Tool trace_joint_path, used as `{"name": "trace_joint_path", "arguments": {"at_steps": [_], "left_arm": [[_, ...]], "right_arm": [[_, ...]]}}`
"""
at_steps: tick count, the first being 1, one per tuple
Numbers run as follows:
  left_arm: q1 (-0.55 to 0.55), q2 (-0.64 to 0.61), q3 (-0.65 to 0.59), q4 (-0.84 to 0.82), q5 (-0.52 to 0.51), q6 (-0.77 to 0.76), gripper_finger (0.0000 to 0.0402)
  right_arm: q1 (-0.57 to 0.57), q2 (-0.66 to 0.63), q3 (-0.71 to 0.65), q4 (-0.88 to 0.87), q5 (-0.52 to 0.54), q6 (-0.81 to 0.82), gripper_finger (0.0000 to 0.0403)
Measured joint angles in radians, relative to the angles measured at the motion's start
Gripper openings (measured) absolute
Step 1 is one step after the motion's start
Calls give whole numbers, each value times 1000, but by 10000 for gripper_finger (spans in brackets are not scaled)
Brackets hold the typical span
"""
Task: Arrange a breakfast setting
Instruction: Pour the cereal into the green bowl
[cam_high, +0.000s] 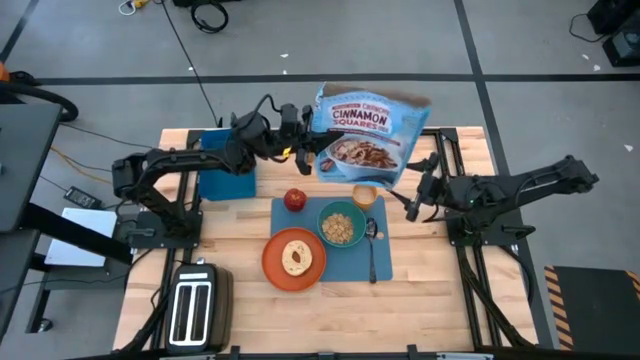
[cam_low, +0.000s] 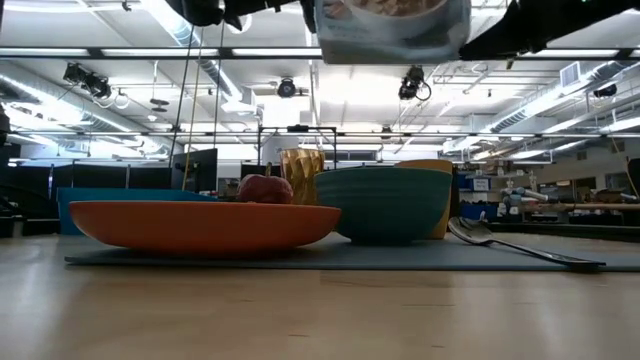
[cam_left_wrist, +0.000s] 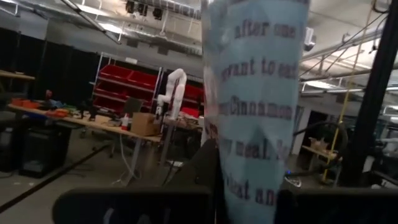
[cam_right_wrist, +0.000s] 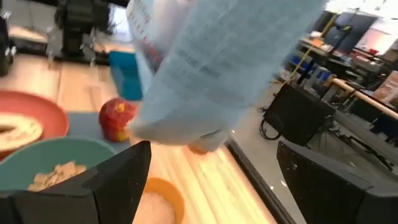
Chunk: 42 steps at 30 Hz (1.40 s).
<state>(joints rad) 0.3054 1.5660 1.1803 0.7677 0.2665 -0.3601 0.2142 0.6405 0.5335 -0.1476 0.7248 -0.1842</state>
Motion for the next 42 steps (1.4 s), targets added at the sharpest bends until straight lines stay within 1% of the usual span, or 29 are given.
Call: {"name": "trace_joint_path", "arguments": {"at_steps": [2, 4, 8, 10, 14, 21, 24, 26, 28, 31, 33, 35, 38, 40, 42], "left_arm": [[-3, 2, 0, 20, -8, -3, 14], [-6, 1, 0, 28, -9, -11, 14], [-18, 1, 0, 25, -23, -21, 14], [-25, -2, 2, 24, -27, -14, 14], [-35, -6, 6, 11, -28, 2, 14], [-43, -4, 5, -16, -6, 3, 14], [-44, -6, 5, -16, 21, -13, 14], [-46, -5, 4, -16, 27, -18, 14], [-46, -4, 2, -5, 32, -18, 14], [-41, -7, -1, 7, 38, -10, 14], [-28, -11, -2, -10, 55, 9, 14], [-15, -16, -4, -14, 69, 27, 14], [5, -17, -4, -12, 70, 57, 14], [11, -17, -4, -13, 65, 99, 14], [8, -6, -2, -8, 61, 147, 14]], "right_arm": [[0, 23, 0, 2, -7, -3, 356], [0, 46, -2, 28, 16, -7, 355], [2, 75, -2, 150, 76, -85, 355], [3, 77, -3, 206, 81, -130, 354], [3, 57, -5, 289, 89, -157, 354], [3, -2, -5, 310, 105, -112, 354], [3, -25, -5, 370, 136, -112, 354], [2, -44, -4, 365, 138, -126, 354], [3, -56, -2, 323, 127, -121, 354], [12, -75, -1, 210, 112, -95, 354], [32, -94, 6, 127, 98, -48, 354], [51, -116, 48, -29, 57, 54, 354], [66, -126, 138, -274, -38, 232, 354], [72, -125, 196, -377, -80, 289, 354], [75, -125, 242, -411, -95, 295, 354]]}}
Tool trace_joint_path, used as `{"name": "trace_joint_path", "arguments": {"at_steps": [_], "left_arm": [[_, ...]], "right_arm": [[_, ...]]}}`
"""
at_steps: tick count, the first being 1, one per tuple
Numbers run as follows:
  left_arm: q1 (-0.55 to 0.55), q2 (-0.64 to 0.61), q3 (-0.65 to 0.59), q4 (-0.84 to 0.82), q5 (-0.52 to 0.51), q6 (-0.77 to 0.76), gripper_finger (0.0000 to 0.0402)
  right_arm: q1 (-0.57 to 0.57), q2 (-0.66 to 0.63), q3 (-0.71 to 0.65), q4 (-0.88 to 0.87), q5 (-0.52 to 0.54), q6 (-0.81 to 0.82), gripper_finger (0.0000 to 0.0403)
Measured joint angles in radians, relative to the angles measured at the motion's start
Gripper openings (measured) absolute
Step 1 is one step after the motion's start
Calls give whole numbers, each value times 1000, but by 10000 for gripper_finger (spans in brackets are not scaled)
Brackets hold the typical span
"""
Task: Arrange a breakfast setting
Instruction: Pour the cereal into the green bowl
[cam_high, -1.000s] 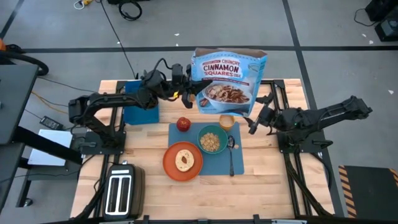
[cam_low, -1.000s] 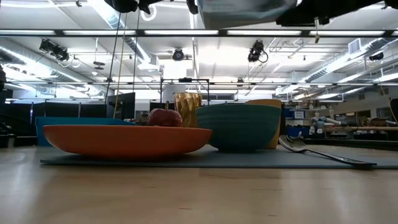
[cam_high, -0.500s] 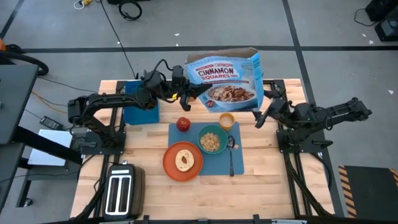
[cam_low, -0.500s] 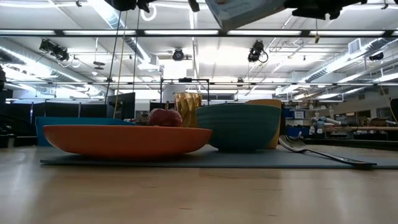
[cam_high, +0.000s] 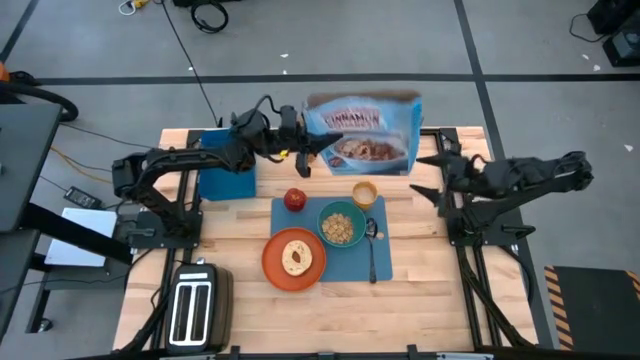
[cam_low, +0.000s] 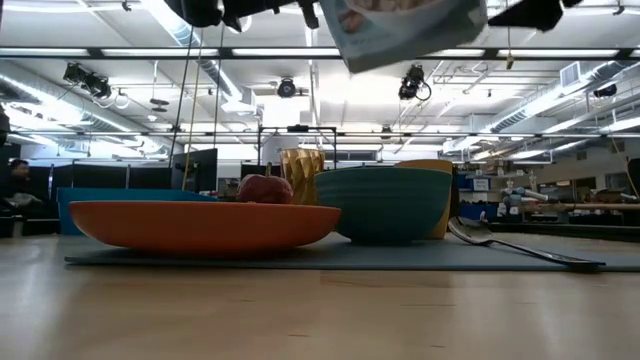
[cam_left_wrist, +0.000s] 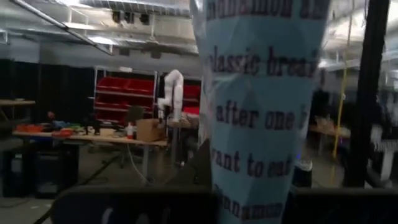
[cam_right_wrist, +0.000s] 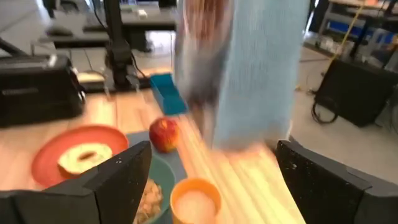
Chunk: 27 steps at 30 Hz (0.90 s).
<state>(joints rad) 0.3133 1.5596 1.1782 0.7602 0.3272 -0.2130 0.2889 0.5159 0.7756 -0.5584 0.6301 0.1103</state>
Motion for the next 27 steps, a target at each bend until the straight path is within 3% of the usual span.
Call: {"name": "trace_joint_path", "arguments": {"at_steps": [6, 13, 18, 22, 27], "left_arm": [[-51, 48, -11, -9, 32, 139, 14], [-102, 108, -11, -8, -20, 291, 14], [-113, 133, -10, 19, -25, 304, 14], [-115, 138, -10, 18, -28, 304, 14], [-115, 138, -10, 19, -28, 304, 14]], "right_arm": [[0, 1, 123, 21, -7, -132, 354], [-1, 51, 121, 301, -181, -251, 354], [-6, 129, 118, 425, -156, -295, 341], [-10, 191, 118, 537, -152, -324, 297], [-10, 223, 118, 612, -152, -342, 201]]}}
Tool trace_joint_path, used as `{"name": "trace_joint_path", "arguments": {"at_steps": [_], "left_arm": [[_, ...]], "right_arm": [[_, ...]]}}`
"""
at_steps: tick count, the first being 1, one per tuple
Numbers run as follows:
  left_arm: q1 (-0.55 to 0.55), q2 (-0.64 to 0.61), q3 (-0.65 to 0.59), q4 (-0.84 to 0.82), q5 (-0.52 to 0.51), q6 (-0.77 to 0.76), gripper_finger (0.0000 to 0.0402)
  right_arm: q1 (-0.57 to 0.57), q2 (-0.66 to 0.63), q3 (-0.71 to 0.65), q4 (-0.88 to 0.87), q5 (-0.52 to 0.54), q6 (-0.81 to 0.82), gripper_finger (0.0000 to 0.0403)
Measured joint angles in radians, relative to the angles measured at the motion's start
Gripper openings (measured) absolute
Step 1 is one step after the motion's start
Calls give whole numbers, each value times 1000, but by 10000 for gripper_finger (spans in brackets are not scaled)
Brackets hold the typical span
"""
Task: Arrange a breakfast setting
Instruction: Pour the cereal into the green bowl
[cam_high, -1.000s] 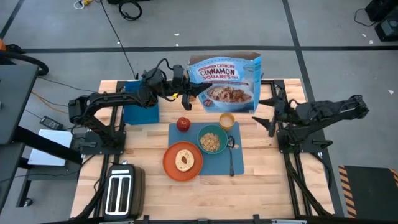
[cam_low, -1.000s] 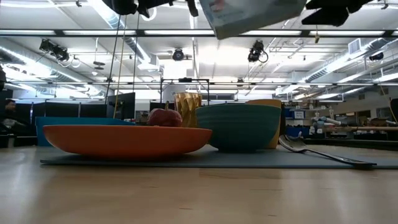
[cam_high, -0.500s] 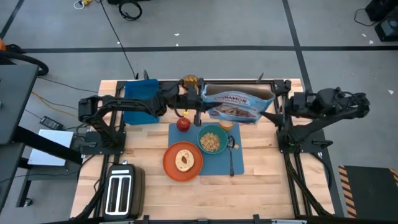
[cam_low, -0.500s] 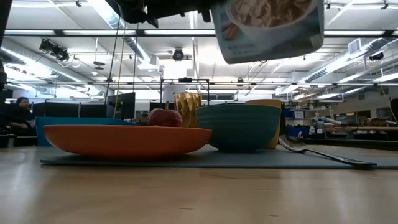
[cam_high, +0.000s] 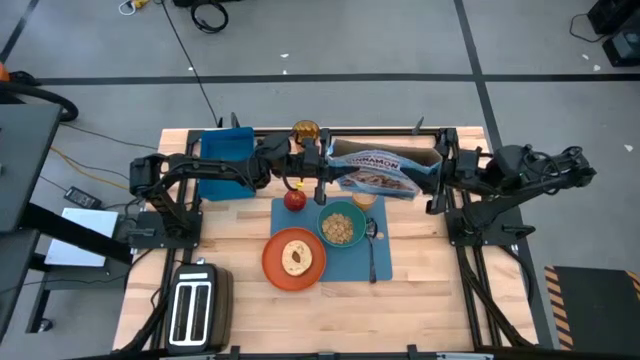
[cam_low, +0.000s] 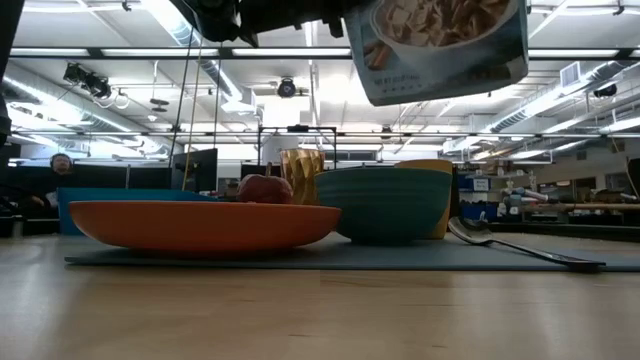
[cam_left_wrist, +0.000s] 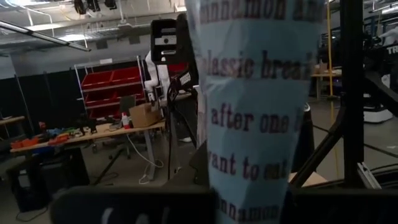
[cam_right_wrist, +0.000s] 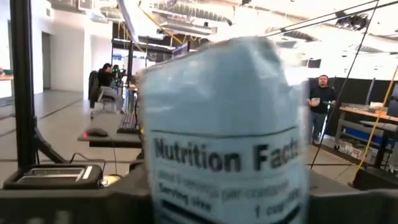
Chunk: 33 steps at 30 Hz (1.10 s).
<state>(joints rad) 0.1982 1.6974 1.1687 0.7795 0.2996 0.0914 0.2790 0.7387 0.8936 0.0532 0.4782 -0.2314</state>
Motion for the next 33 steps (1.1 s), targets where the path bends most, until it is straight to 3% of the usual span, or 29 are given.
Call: {"name": "trace_joint_path", "arguments": {"at_steps": [10, 17, 23, 27, 33], "left_arm": [[1, -2, 0, 0, 3, 26, 29], [12, -65, 0, -98, 11, 46, 132], [38, -258, 2, -511, -137, 164, 222], [62, -390, 2, -800, -274, 143, 241], [36, -479, 2, -985, -281, 54, 233]], "right_arm": [[0, 3, 0, 13, 11, 3, 16], [0, -17, -2, -34, 57, 3, 25], [1, -68, -2, -116, 128, 0, 10], [0, -112, -2, -187, 265, -8, 14], [-44, -200, -123, -175, 537, -36, 8]]}}
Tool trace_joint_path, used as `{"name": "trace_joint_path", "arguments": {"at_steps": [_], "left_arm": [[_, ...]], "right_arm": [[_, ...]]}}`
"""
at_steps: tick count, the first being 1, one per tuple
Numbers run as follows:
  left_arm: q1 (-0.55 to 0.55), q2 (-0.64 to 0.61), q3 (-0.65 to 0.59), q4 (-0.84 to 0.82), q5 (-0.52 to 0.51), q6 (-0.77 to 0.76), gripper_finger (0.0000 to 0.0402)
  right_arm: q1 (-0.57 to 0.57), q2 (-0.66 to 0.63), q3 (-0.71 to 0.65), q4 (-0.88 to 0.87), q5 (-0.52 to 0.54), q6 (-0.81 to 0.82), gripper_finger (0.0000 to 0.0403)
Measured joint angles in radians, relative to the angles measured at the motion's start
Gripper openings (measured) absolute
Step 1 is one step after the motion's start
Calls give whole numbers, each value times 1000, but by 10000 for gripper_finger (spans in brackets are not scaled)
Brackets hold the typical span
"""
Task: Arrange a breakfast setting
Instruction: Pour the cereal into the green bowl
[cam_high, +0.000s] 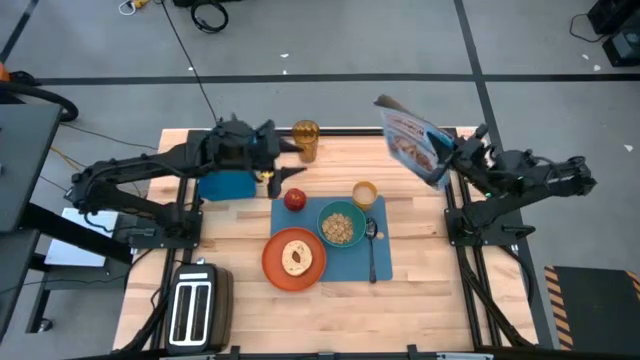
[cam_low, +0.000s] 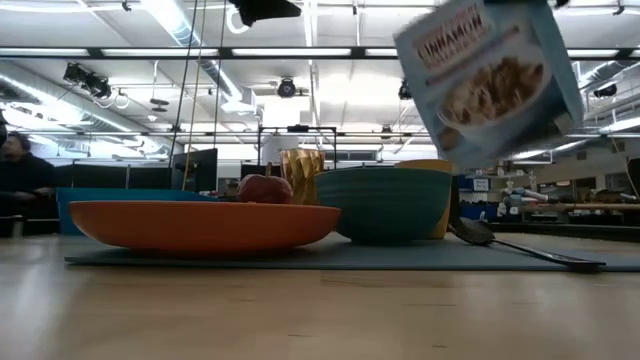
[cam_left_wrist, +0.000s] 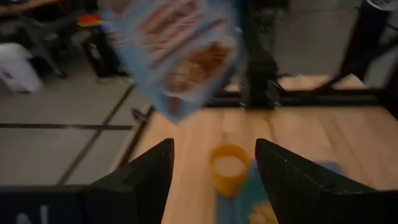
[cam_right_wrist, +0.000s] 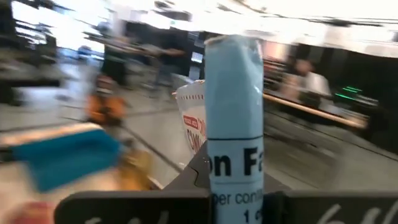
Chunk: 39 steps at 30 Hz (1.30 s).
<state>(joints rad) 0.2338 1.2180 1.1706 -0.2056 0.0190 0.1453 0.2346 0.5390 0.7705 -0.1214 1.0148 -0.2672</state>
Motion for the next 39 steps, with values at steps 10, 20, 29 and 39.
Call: {"name": "trace_joint_path", "arguments": {"at_steps": [10, 20, 29, 39], "left_arm": [[-129, 42, 0, -6, 2, -2, 231], [-206, 69, 0, -13, 1, -3, 231], [-205, 72, -2, -5, -1, -4, 231], [-202, 72, -2, -2, 0, -3, 231]], "right_arm": [[-164, -127, -515, 665, 60, -219, 9], [-235, -120, -752, 896, 65, -144, 12], [-242, -119, -754, 943, 236, -148, 45], [-197, -119, -755, 932, 147, -125, 143]]}}
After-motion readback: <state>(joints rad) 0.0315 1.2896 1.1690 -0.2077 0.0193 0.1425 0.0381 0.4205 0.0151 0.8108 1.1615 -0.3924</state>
